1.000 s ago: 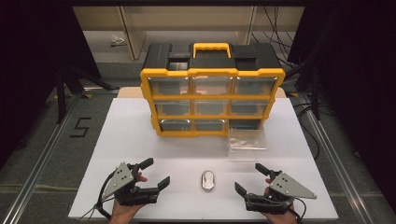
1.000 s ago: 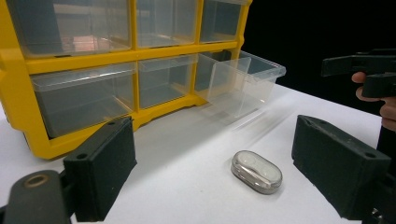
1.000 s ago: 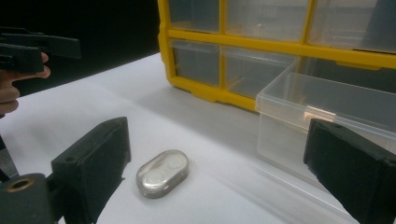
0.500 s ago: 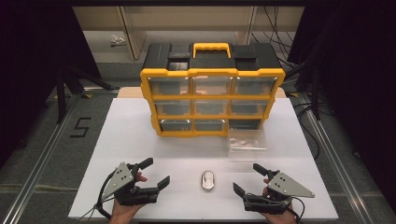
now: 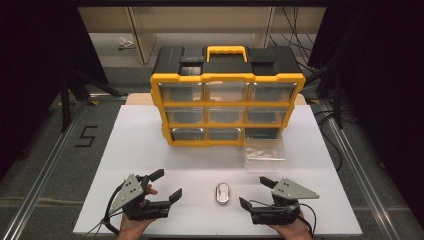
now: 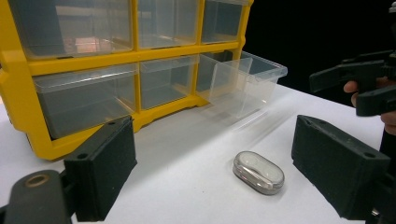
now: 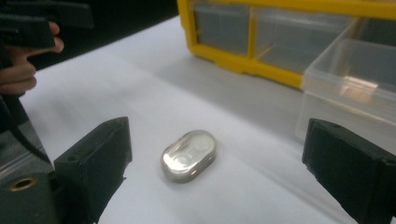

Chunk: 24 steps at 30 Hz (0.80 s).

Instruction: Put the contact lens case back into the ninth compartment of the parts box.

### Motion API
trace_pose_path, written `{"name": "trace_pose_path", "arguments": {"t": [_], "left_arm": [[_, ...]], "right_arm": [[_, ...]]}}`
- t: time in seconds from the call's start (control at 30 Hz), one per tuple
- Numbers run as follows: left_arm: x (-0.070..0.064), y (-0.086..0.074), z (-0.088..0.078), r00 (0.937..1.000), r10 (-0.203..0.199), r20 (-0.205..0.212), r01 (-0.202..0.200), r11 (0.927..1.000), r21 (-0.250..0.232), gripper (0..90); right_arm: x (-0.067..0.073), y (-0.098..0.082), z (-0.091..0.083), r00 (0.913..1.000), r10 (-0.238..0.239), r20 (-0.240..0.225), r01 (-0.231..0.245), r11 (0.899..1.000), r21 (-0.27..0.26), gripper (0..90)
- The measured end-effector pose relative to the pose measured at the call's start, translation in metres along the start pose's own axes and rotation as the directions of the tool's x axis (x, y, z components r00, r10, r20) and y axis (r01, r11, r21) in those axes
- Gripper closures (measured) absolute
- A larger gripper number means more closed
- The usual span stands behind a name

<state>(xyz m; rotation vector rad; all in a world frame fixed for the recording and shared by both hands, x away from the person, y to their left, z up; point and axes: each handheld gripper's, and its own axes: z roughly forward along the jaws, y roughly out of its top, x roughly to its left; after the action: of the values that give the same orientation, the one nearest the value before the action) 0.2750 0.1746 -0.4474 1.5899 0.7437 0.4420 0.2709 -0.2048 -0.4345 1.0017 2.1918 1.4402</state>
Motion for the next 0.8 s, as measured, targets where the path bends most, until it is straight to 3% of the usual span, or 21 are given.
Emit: {"name": "trace_pose_path", "arguments": {"t": [0.03, 0.07, 0.2, 0.23, 0.27, 0.3, 0.8], "left_arm": [[0.0, 0.0, 0.0, 1.0, -0.001, 0.0, 0.001, 1.0, -0.001, 13.4], [0.0, 0.0, 0.0, 1.0, -0.002, 0.0, 0.002, 1.0, 0.0, 13.4], [0.0, 0.0, 0.0, 1.0, -0.003, -0.003, 0.003, 1.0, 0.0, 13.4], [0.0, 0.0, 0.0, 1.0, -0.003, -0.003, 0.003, 1.0, 0.0, 13.5], [0.0, 0.0, 0.0, 1.0, -0.003, -0.003, 0.003, 1.0, 0.0, 13.5], [0.0, -0.001, 0.0, 1.0, -0.003, -0.003, 0.003, 1.0, 0.0, 13.5], [0.0, -0.001, 0.0, 1.0, 0.0, -0.005, 0.0, 1.0, 0.0, 13.5]], "right_arm": [[0.0, 0.0, 0.0, 1.0, 0.0, 0.0, 0.0, 1.0, 0.0, 9.2], [0.003, 0.003, 0.007, 1.0, -0.006, -0.002, 0.006, 0.999, 0.042, 9.4], [0.006, 0.007, 0.017, 0.9997, -0.025, 0.0, 0.025, 0.995, 0.101, 9.8], [0.007, 0.01, 0.023, 0.9996, -0.026, -0.006, 0.027, 0.99, 0.142, 9.8], [0.007, 0.01, 0.023, 0.9996, -0.026, -0.006, 0.027, 0.99, 0.142, 9.8], [0.007, 0.01, 0.028, 0.9996, -0.027, -0.011, 0.029, 0.984, 0.175, 9.8], [0.011, 0.019, 0.057, 0.9986, -0.045, -0.027, 0.051, 0.948, 0.313, 11.4]]}}
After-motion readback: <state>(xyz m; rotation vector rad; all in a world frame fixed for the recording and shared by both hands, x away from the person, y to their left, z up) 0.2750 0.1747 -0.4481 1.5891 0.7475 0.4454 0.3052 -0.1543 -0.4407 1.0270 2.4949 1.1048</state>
